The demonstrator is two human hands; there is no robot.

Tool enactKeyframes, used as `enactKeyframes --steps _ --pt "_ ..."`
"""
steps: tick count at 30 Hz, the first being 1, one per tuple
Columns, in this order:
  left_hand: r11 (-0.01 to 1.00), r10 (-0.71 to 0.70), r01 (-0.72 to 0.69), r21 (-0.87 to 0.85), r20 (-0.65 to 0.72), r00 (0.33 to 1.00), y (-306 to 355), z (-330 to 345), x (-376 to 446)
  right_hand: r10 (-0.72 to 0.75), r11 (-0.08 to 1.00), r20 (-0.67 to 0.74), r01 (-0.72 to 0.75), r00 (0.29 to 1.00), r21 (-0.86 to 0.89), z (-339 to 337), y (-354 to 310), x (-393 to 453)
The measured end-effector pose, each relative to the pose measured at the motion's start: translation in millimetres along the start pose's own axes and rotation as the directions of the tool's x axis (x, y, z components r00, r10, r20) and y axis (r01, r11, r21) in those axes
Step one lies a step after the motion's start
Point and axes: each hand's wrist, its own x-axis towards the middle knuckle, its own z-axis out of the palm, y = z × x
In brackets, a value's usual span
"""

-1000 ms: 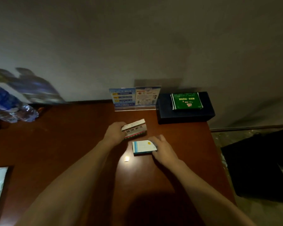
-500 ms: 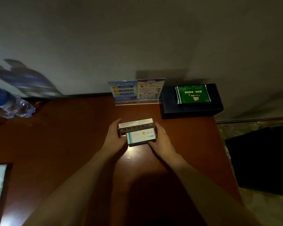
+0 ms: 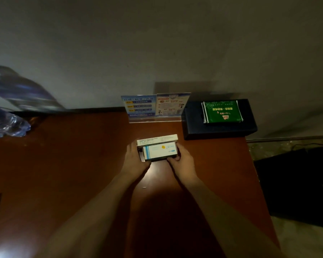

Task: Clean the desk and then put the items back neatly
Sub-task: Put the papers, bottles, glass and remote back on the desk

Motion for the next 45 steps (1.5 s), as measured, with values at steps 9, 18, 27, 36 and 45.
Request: enactKeyframes --steps 9,18,27,36,45 --pt "0.999 0.002 -0.003 -0.037 -0.009 1.000 20 4 41 0.120 0.993 -0.093 -0.119 0.988 0.026 5 -7 27" --pt "0.999 -0.030 0.030 -0.025 -0.013 0.999 42 17 54 0.193 0.967 -0.235 -0.226 0.953 -0.122 1 -12 48" --pt "0.986 -0.128 0.112 -0.124 -0.132 0.983 37 25 55 0.187 0.952 -0.235 -0.235 0.954 -0.198 0 -9 52" --pt "0.997 -0.064 0.058 -0.045 -0.130 0.989 47 24 57 0.164 0.965 -0.242 -0.207 0.956 -0.162 -4 -7 46" --pt "0.858 -0.180 0.049 0.511 0.210 0.961 49 -6 9 0.179 0.864 -0.050 -0.181 0.983 -0.471 -22 -11 9"
